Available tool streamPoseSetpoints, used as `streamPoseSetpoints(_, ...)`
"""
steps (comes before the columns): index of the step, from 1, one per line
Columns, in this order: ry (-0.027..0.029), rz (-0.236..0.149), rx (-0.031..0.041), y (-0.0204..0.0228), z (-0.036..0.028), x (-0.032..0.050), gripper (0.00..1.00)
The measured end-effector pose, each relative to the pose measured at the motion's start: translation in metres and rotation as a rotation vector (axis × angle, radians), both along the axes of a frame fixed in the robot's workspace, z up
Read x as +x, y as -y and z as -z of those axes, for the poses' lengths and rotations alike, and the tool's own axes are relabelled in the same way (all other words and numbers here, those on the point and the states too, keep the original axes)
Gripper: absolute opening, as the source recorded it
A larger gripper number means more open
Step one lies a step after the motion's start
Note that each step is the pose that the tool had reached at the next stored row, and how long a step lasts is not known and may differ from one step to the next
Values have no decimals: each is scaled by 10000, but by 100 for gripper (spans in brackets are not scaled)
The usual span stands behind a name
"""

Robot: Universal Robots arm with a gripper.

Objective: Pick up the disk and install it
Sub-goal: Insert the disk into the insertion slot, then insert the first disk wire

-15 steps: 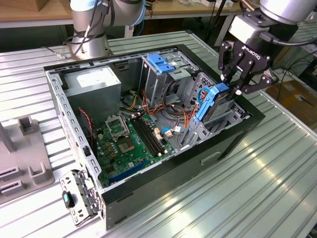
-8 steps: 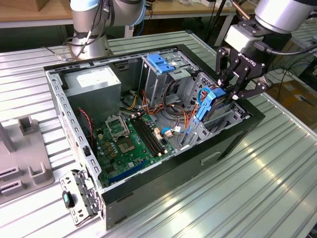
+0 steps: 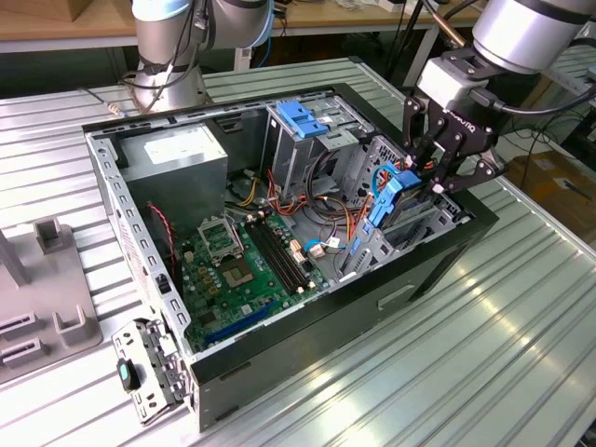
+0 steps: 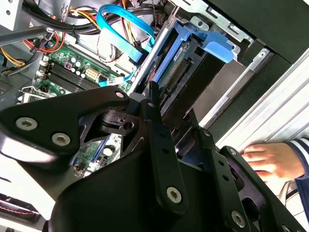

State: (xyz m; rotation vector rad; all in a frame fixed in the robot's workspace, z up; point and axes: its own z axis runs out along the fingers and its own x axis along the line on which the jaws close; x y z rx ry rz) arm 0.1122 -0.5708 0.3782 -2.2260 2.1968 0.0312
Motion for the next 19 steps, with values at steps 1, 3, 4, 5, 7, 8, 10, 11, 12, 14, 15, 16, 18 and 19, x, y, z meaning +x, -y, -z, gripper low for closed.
streamPoseSetpoints(1,0,0,-1,0,0,0,35)
streamPoseSetpoints(3,0,0,0,0,1,0,36)
streamPoseSetpoints(4,0,0,-2,0,1,0,43)
streamPoseSetpoints(5,0,0,1,0,2,0,43)
streamPoseSetpoints(7,0,-1,-1,0,2,0,43)
streamPoseSetpoints(8,0,0,0,0,3,0,43)
streamPoseSetpoints(10,0,-1,2,0,10,-8,43)
streamPoseSetpoints(11,0,-2,0,0,9,-8,43)
streamPoseSetpoints(12,0,0,0,0,17,-9,43)
streamPoseSetpoints(14,0,0,0,0,25,-9,43)
streamPoseSetpoints(15,0,0,2,0,25,-9,43)
streamPoseSetpoints(16,0,0,2,0,20,-9,43)
streamPoseSetpoints(18,0,0,1,0,18,-9,43)
streamPoseSetpoints(19,0,0,1,0,17,-9,43)
